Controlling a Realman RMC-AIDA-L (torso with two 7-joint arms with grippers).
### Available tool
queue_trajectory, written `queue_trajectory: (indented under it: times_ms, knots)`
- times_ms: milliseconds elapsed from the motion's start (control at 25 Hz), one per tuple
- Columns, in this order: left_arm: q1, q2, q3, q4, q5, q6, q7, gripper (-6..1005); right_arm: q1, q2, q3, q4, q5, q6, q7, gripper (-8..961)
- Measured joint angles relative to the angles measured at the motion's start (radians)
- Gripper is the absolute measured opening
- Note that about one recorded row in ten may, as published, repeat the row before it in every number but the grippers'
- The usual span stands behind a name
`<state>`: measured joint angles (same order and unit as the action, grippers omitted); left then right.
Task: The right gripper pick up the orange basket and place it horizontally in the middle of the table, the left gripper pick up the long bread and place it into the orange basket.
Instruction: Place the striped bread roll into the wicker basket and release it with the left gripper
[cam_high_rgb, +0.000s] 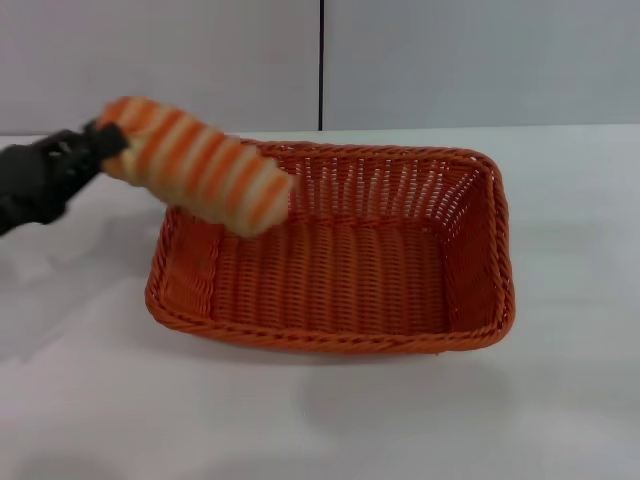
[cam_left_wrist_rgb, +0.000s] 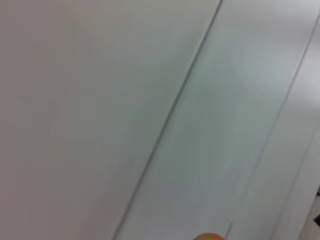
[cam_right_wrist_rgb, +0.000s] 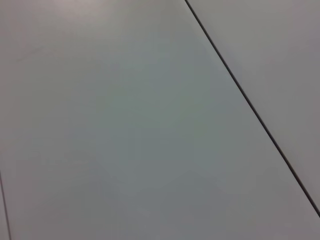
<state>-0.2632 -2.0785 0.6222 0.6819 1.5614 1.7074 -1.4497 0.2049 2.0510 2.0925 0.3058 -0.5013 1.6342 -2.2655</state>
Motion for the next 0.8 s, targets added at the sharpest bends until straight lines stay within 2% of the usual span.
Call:
queue_trajectory:
  times_ms: [120, 160, 200, 240, 280, 320, 400, 440, 480, 520, 640, 800]
  knots:
    - [0.003, 0.0, 0.095, -0.048, -0.082, -0.048, 0.052, 158, -0.003, 0.003, 0.0, 0.0, 0.0, 0.001, 0.005, 551]
    - [0.003, 0.0, 0.095, -0.048, -0.082, -0.048, 0.052, 156, -0.003, 0.003, 0.0, 0.0, 0.0, 0.001, 0.005, 551]
    - [0.007, 0.0, 0.158, -0.069, -0.136, -0.078, 0.079, 155, -0.007, 0.006, 0.0, -0.001, 0.0, 0.001, 0.011, 551]
    - [0.007, 0.0, 0.158, -0.069, -0.136, -0.078, 0.079, 154, -0.007, 0.006, 0.0, -0.001, 0.0, 0.001, 0.011, 551]
    - [0.009, 0.0, 0.23, -0.082, -0.185, -0.111, 0.105, 153, -0.009, 0.007, 0.0, -0.001, 0.0, 0.001, 0.013, 551]
    - [0.009, 0.0, 0.23, -0.082, -0.185, -0.111, 0.105, 151, -0.01, 0.008, 0.0, -0.001, 0.0, 0.002, 0.013, 551]
    - [0.014, 0.0, 0.304, -0.087, -0.228, -0.148, 0.135, 149, -0.014, 0.01, 0.001, -0.001, 0.0, 0.003, 0.013, 551]
    - [0.025, 0.0, 0.404, -0.088, -0.293, -0.204, 0.168, 147, -0.016, 0.01, 0.0, -0.001, 0.0, 0.005, 0.014, 551]
    - [0.025, 0.0, 0.404, -0.088, -0.293, -0.204, 0.168, 146, -0.016, 0.01, 0.0, -0.001, 0.0, 0.005, 0.014, 551]
    - [0.036, 0.0, 0.499, -0.086, -0.349, -0.254, 0.195, 145, -0.016, 0.01, 0.0, -0.001, 0.0, 0.006, 0.014, 551]
    - [0.045, 0.0, 0.599, -0.078, -0.407, -0.307, 0.226, 144, -0.016, 0.011, -0.001, -0.001, 0.0, 0.008, 0.014, 551]
    - [0.049, 0.0, 0.689, -0.075, -0.446, -0.361, 0.259, 141, -0.016, 0.012, 0.0, -0.001, 0.0, 0.01, 0.014, 551]
